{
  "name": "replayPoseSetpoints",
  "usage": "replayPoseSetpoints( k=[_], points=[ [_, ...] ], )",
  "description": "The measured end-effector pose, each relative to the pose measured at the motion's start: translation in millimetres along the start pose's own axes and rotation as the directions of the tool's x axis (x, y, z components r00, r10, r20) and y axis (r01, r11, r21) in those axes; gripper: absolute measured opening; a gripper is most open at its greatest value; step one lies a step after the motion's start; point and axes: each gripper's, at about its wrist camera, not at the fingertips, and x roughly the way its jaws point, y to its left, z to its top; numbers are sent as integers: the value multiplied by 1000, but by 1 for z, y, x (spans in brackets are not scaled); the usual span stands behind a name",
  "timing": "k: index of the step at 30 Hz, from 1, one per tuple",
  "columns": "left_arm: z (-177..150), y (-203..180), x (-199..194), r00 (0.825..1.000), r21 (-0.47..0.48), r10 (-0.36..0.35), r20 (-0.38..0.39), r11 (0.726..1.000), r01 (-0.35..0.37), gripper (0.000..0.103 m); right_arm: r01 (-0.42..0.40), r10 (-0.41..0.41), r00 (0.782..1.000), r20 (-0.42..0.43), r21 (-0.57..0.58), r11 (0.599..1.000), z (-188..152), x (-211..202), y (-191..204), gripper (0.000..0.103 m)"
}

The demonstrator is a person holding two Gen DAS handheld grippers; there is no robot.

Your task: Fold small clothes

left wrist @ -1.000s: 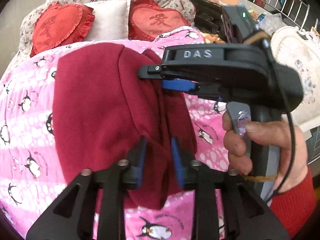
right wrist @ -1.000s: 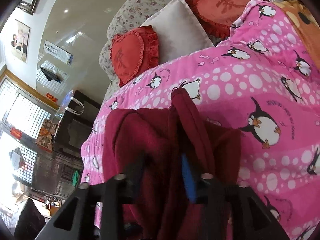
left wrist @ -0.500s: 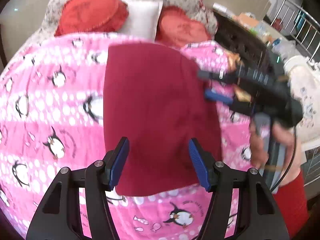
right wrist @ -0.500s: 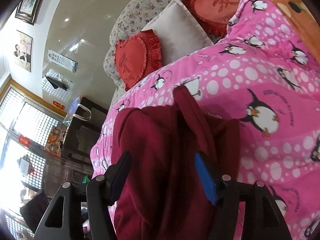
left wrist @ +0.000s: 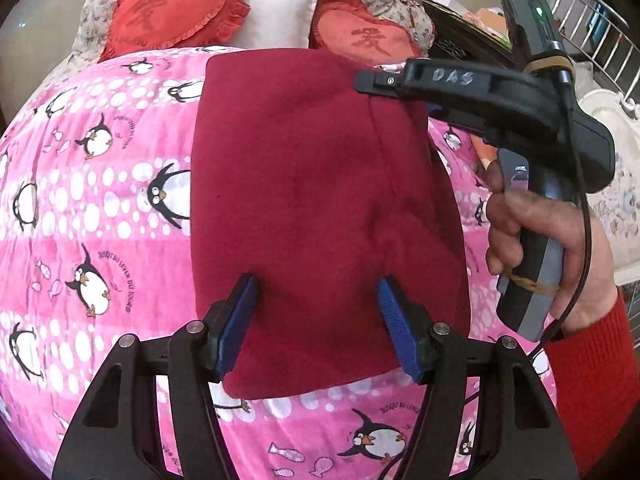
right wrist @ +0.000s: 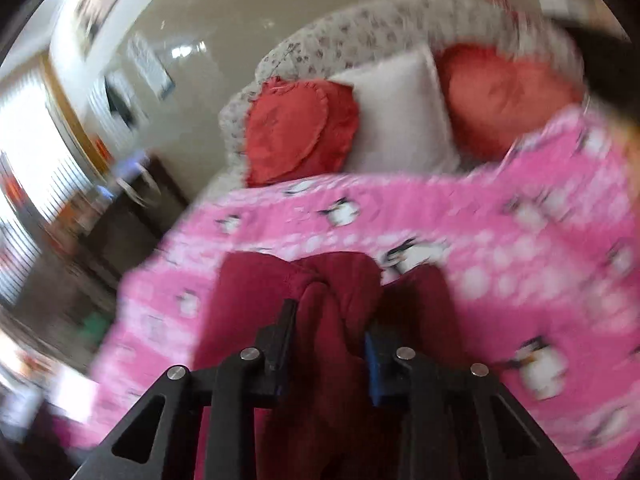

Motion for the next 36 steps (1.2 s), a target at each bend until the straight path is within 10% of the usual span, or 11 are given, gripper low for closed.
replayPoseSetpoints(
  k=[4, 11, 21, 27, 36],
  points=[
    [0, -6, 4, 1000, 20, 16, 2, 1000, -16, 64, 82, -81, 997, -17, 20, 996, -9, 16, -15, 29],
    [-5, 12, -13, 1000, -10, 2, 3, 1000, -2, 64, -165, 186, 982, -43, 295, 941, -23, -16, -56, 52],
    [-14, 15, -31, 1000, -29, 4, 29, 1000, -3, 64, -196, 227, 968, -109, 239, 951, -55, -19, -23, 69],
    [-6, 15, -47, 998, -30, 29, 63, 999, -27, 64, -110, 119, 989, -89, 96, 989, -52, -25, -4, 15],
    [0, 9, -18, 998, -16, 47, 34, 999, -47, 64, 69, -68, 994, -89, 6, 998, -47, -54, -39, 14]
  ],
)
